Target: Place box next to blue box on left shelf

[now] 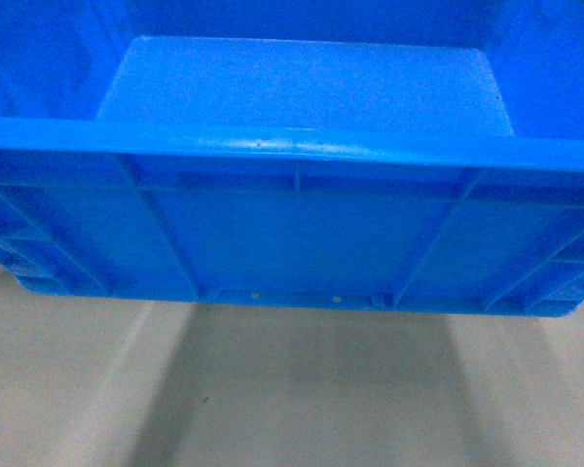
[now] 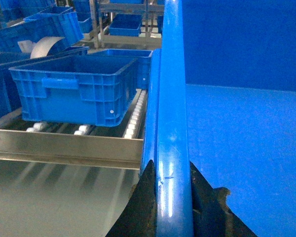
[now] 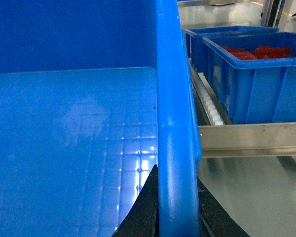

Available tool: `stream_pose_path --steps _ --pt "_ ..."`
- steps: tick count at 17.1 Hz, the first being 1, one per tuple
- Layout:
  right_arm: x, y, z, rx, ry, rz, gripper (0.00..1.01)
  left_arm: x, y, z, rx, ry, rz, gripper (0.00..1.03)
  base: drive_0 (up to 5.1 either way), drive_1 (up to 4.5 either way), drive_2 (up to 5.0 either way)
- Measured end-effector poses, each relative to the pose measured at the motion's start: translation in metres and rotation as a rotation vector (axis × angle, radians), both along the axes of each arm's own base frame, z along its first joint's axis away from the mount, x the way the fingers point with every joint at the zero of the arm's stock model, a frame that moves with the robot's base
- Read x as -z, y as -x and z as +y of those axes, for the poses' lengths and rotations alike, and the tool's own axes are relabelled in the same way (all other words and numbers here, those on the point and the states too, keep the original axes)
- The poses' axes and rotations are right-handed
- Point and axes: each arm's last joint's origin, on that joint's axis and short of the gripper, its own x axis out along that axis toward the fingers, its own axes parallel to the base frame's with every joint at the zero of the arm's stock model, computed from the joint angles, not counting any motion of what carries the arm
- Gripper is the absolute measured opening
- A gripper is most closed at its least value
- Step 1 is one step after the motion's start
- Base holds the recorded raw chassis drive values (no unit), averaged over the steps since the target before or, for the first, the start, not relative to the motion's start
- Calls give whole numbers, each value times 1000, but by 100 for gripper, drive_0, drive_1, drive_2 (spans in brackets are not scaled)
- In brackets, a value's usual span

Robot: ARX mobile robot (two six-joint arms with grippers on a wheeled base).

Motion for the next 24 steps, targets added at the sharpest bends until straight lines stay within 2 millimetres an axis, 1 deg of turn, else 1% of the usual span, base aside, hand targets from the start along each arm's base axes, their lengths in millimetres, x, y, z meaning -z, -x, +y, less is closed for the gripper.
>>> stream_pose_path --steps 24 --pt "-1 0 0 0 -1 -4 8 -1 0 0 1 1 -5 10 17 430 -397"
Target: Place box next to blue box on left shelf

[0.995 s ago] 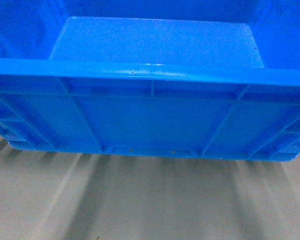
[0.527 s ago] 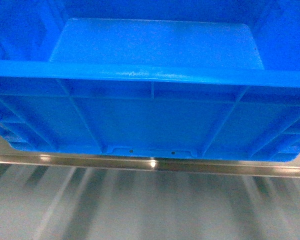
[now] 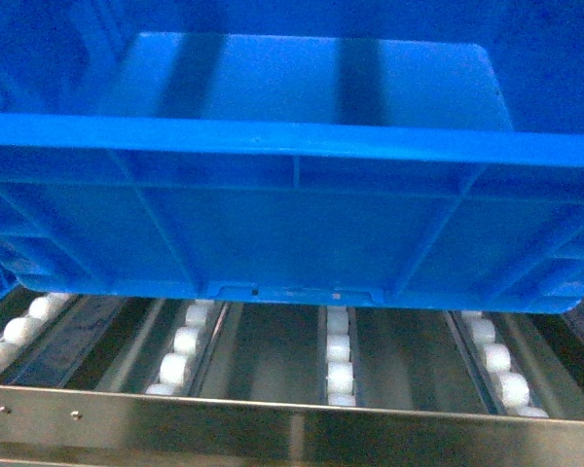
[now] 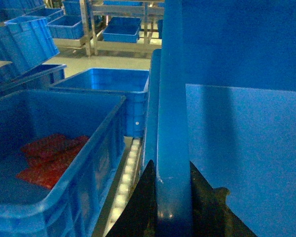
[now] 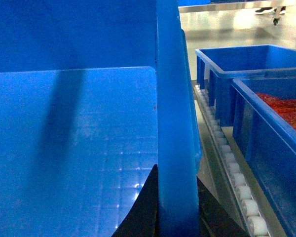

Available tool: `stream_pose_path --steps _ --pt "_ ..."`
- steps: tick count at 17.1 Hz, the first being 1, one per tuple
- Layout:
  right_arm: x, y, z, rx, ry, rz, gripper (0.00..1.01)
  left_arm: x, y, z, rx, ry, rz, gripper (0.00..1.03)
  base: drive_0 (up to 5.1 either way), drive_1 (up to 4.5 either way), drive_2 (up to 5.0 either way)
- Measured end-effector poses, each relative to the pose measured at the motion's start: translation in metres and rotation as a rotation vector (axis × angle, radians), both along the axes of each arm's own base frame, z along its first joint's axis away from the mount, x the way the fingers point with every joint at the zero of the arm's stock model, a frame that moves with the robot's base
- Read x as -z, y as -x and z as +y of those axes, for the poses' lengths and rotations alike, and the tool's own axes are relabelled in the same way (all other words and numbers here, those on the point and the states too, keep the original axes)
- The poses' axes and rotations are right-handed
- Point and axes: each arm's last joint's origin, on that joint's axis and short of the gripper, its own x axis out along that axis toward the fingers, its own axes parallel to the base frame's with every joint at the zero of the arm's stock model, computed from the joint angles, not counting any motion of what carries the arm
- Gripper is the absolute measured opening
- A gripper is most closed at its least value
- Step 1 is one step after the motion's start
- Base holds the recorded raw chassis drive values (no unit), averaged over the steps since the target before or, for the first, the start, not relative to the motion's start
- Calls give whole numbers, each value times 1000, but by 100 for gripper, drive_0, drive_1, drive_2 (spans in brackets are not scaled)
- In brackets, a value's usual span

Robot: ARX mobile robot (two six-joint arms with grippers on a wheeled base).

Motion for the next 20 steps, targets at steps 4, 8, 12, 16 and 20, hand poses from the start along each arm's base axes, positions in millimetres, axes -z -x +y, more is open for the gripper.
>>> stream_pose_path --steps 4,8,12,16,20 --pt "0 0 0 0 0 1 8 0 0 0 0 0 3 10 17 430 -397" --pt "0 0 0 0 1 2 8 0 0 0 0 -1 3 10 17 430 -397" --pt "0 0 0 0 1 2 8 0 0 0 0 -1 3 10 17 430 -397" --pt "0 0 0 0 1 2 8 0 0 0 0 -1 3 10 17 430 -397" --pt "0 0 0 0 0 2 8 0 0 0 0 -1 3 10 17 430 -397"
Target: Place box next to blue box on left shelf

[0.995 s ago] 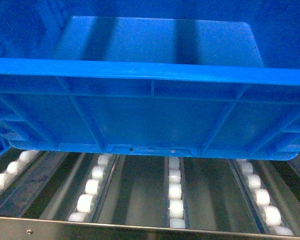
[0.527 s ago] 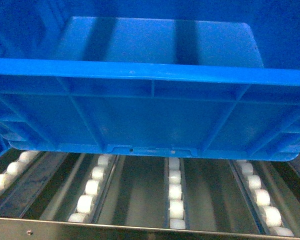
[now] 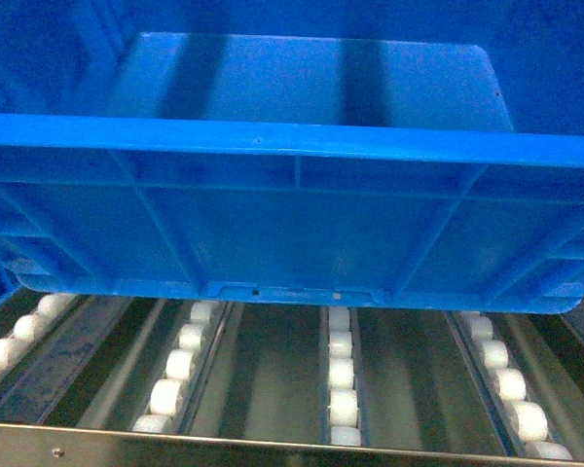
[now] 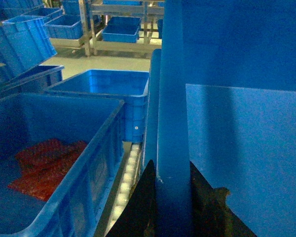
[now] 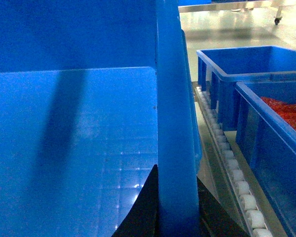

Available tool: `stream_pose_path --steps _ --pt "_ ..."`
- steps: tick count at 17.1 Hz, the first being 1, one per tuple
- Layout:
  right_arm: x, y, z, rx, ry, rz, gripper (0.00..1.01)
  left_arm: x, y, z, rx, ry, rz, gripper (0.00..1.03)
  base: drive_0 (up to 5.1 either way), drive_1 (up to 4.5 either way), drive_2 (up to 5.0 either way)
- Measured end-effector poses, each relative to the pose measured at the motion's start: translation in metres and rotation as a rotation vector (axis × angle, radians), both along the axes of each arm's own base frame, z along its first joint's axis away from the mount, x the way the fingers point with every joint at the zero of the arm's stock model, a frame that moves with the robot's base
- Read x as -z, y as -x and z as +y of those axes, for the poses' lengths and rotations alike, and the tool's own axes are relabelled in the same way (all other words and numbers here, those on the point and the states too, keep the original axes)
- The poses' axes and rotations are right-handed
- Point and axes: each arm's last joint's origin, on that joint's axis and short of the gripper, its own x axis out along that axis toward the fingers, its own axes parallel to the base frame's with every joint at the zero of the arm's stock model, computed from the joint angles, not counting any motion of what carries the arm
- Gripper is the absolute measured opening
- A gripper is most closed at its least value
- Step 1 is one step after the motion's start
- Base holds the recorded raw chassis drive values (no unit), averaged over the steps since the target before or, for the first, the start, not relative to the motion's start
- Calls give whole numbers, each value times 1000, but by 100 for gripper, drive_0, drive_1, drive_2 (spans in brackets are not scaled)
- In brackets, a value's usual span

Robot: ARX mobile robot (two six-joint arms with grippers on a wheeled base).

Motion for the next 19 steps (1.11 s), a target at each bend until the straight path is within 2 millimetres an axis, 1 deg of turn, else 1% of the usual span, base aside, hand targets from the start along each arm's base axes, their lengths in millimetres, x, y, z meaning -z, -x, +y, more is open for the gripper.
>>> stream_pose_path --steps 10,15,16,17,19 --pt "0 0 0 0 0 0 8 0 0 0 0 0 0 10 17 430 -397" --pt "0 0 0 0 0 0 8 0 0 0 0 0 0 10 0 0 0" --pt "0 0 0 26 29 -1 8 0 0 0 0 0 0 10 0 0 0" --pt "0 1 1 29 57 3 8 0 0 -2 -32 -18 57 10 0 0 0" --pt "3 0 1 18 77 69 8 1 -1 -6 -88 -55 140 10 0 0 0"
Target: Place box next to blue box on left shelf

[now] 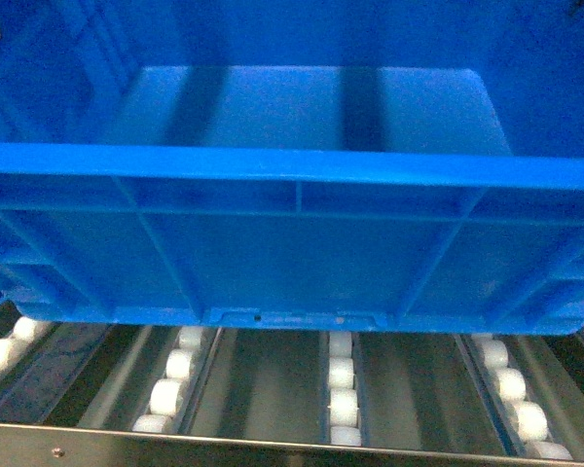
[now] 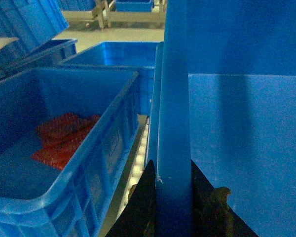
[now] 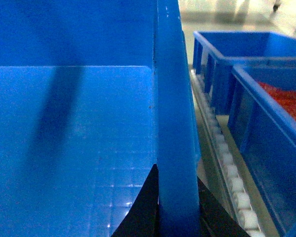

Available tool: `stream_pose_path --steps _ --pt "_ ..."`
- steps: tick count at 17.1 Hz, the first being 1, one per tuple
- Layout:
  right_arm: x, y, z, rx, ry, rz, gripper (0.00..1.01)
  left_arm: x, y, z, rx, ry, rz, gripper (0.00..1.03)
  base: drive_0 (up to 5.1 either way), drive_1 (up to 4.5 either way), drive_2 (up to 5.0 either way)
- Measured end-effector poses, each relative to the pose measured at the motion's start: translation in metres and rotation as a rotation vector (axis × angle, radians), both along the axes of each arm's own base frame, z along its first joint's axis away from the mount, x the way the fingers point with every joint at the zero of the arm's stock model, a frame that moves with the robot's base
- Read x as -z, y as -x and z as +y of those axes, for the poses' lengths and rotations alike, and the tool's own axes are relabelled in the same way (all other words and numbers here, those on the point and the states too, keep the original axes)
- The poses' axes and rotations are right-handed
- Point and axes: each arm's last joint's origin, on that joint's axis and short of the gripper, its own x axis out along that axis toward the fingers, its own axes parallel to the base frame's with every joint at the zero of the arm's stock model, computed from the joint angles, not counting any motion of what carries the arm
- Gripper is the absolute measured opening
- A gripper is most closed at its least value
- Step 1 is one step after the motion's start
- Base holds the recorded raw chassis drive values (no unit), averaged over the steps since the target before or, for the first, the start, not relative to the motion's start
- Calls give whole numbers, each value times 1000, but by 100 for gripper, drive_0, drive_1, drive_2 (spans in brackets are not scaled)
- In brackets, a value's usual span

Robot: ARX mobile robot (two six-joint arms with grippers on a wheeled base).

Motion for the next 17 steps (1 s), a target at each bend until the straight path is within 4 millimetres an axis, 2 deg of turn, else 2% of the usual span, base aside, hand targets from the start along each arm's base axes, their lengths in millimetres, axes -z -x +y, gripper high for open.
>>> stream_pose_path --steps 2,5,8,10,14,15,16,17 --pt "7 -4 -8 28 -24 119 8 8 -7 -9 15 -24 79 10 0 0 0" --pt "19 -8 -16 66 -14 183 8 23 -22 -25 55 -32 137 10 0 0 0" --pt "25 -7 -19 85 -4 235 8 26 -35 -30 81 6 225 10 0 0 0" --pt "32 -7 -19 91 7 275 8 37 -38 -31 85 23 272 10 0 0 0" --pt "42 -8 -18 97 17 318 8 44 -44 -35 94 29 330 10 0 0 0" --pt "44 -8 -17 100 14 333 8 48 -46 -35 85 27 345 14 0 0 0" --pt "43 -8 -14 103 25 321 14 47 -46 -38 51 16 320 26 0 0 0" --pt "41 -8 -12 125 94 300 25 37 -48 -40 50 29 243 37 0 0 0"
